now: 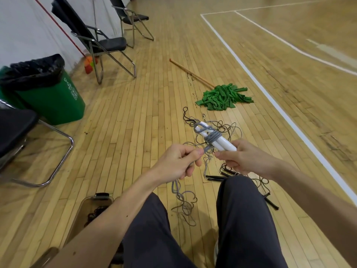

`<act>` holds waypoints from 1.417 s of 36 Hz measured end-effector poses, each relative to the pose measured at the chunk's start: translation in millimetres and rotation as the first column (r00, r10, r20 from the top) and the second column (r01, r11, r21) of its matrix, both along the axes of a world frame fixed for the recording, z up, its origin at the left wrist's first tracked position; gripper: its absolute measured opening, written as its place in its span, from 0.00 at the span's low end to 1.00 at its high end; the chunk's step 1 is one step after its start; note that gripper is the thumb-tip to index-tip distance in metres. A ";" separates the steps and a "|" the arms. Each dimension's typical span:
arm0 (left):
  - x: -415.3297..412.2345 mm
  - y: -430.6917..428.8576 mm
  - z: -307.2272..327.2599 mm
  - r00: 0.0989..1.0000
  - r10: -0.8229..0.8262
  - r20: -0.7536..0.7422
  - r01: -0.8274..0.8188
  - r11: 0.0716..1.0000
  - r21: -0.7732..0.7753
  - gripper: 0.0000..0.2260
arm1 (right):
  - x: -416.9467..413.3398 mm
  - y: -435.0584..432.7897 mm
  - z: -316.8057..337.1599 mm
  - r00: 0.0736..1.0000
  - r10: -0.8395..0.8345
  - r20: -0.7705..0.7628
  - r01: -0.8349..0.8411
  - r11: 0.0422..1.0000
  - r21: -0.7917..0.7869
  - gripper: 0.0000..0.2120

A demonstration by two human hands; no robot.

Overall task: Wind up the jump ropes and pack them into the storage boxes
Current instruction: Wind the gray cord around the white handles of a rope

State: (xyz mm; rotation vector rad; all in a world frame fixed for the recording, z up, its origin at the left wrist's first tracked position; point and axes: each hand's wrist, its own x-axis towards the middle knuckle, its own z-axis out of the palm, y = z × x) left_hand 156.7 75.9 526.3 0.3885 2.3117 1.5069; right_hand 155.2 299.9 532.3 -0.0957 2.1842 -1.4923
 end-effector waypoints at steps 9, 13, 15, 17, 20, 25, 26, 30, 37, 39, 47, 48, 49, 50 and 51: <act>9.6 9.1 4.8 0.991 -0.070 -0.110 0.048 0.980 -0.191 0.17 | -14.6 -2.0 -22.9 0.991 -0.131 -0.017 0.132 0.991 0.036 0.10; 17.9 15.9 10.7 0.951 -0.180 -0.253 0.084 0.933 -0.349 0.20 | -19.4 -5.6 -38.5 0.989 -0.145 0.008 0.144 0.986 0.079 0.11; 13.9 13.0 16.1 0.941 -0.207 -0.268 0.074 0.898 -0.434 0.19 | -20.3 -7.4 -42.7 0.989 -0.144 0.027 0.141 0.986 0.092 0.12; 8.5 6.7 22.1 0.936 -0.228 -0.268 0.059 0.853 -0.518 0.16 | -22.0 -7.8 -44.0 0.988 -0.146 0.042 0.142 0.985 0.094 0.12; 4.1 -2.0 28.6 0.883 -0.322 -0.342 -0.005 0.722 -0.692 0.14 | -22.3 -10.1 -43.4 0.993 -0.114 0.035 0.108 0.984 0.139 0.11; 5.9 1.2 41.9 0.769 -0.549 -0.327 -0.092 0.411 -0.907 0.15 | -17.5 -21.0 -44.2 0.987 -0.064 0.147 0.038 0.984 0.175 0.09; 7.5 4.5 45.3 0.728 -0.611 -0.311 -0.098 0.356 -0.929 0.15 | -16.6 -23.4 -44.3 0.975 -0.036 0.217 -0.001 0.986 0.167 0.09; 8.5 10.3 61.4 0.607 -0.741 -0.287 -0.111 0.278 -0.954 0.15 | -11.9 -28.6 -35.9 0.923 0.127 0.364 -0.206 0.961 0.185 0.09; 1.1 2.2 79.5 0.552 -0.774 -0.311 -0.052 0.340 -0.939 0.20 | -3.5 -23.4 -17.6 0.878 0.251 0.407 -0.359 0.908 0.215 0.10; -1.6 2.5 83.6 0.568 -0.749 -0.340 -0.022 0.399 -0.917 0.19 | 1.3 -26.3 -13.4 0.863 0.293 0.413 -0.405 0.888 0.217 0.10; -14.0 11.0 88.7 0.725 -0.637 -0.262 0.158 0.524 -0.837 0.18 | 28.6 -42.1 1.1 0.785 0.413 0.461 -0.568 0.777 0.272 0.08; -15.4 11.7 88.3 0.747 -0.621 -0.239 0.186 0.539 -0.822 0.18 | 32.1 -43.0 2.9 0.777 0.427 0.463 -0.581 0.770 0.264 0.07; -16.7 12.7 87.9 0.764 -0.607 -0.218 0.213 0.557 -0.803 0.17 | 35.5 -44.2 4.8 0.770 0.437 0.465 -0.590 0.765 0.257 0.07; -18.0 13.5 86.8 0.779 -0.595 -0.198 0.241 0.575 -0.782 0.16 | 38.5 -45.6 6.5 0.766 0.446 0.464 -0.597 0.760 0.255 0.07; -18.9 14.6 85.9 0.791 -0.586 -0.176 0.268 0.591 -0.761 0.15 | 41.5 -46.7 8.5 0.764 0.454 0.458 -0.603 0.753 0.261 0.07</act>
